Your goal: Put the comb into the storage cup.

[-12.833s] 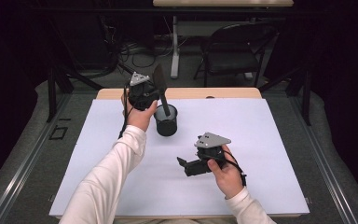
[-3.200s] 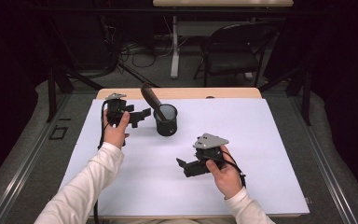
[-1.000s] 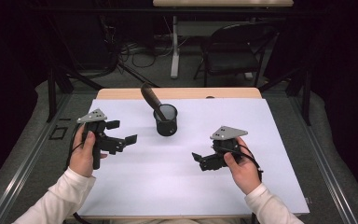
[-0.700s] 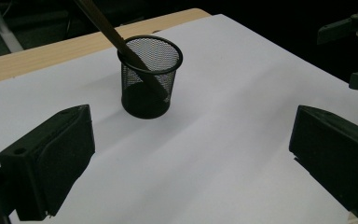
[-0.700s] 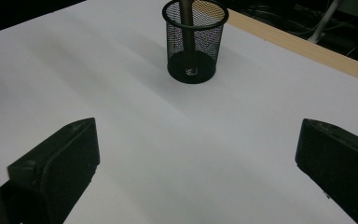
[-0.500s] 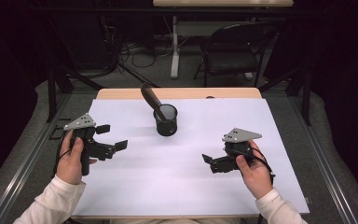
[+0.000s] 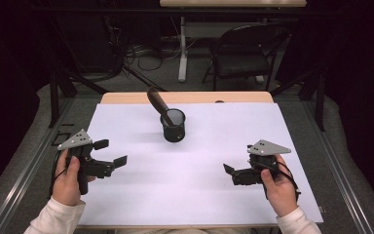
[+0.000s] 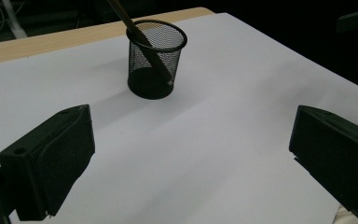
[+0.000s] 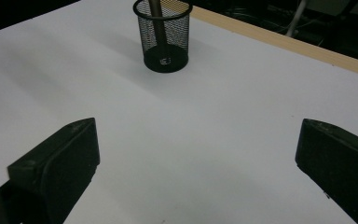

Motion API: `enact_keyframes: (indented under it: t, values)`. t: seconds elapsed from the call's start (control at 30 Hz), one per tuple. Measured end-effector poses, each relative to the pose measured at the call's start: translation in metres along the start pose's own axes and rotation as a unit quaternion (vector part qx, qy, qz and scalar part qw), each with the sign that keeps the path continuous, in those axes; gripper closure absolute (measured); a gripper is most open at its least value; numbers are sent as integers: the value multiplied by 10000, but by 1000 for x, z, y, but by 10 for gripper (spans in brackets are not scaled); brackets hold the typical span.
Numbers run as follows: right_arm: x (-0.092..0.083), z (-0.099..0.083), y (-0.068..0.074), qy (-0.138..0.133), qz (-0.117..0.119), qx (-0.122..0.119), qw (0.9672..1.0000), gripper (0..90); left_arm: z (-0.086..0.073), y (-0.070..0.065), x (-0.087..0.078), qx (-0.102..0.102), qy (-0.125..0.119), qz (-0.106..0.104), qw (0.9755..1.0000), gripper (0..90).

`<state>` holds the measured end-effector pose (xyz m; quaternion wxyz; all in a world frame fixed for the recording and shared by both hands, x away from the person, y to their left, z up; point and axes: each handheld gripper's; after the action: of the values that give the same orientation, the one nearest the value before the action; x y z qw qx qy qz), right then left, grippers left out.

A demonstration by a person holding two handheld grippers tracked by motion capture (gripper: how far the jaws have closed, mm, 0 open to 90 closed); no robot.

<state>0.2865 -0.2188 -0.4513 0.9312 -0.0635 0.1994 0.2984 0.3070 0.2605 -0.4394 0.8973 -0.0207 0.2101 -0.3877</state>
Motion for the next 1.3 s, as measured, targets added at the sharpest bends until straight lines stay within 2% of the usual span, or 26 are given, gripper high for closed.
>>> enact_keyframes:
  t: [0.27, 0.5, 0.7, 1.03, 1.3]
  values:
    - [-13, -17, -11, -38, -279, 154, 9995, 0, -18, 2, -5, -116, -99, 117, 9998, 3]
    - [-17, -36, -19, 10, -483, 315, 9983, 0, -38, 7, -11, -400, -351, 248, 9983, 4]
    - [-19, -49, -22, 7, -645, 378, 9972, 0, -50, 9, -12, -407, -398, 392, 9976, 4]
    - [-18, -66, -26, 60, -750, 524, 9958, 0, -70, 12, -2, -492, -447, 325, 9973, 3]
    - [-16, -79, -31, 60, -774, 698, 9945, 0, -75, 16, -2, -474, -457, 313, 9973, 3]
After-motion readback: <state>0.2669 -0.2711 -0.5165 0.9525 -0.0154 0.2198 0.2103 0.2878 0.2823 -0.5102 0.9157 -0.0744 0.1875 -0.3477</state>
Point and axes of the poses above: each handheld gripper's, and its own axes: x roughly forward along the jaws, z roughly out of its top, y roughly to its left, and after that the axes turned 7 degrees about -y, right-handed
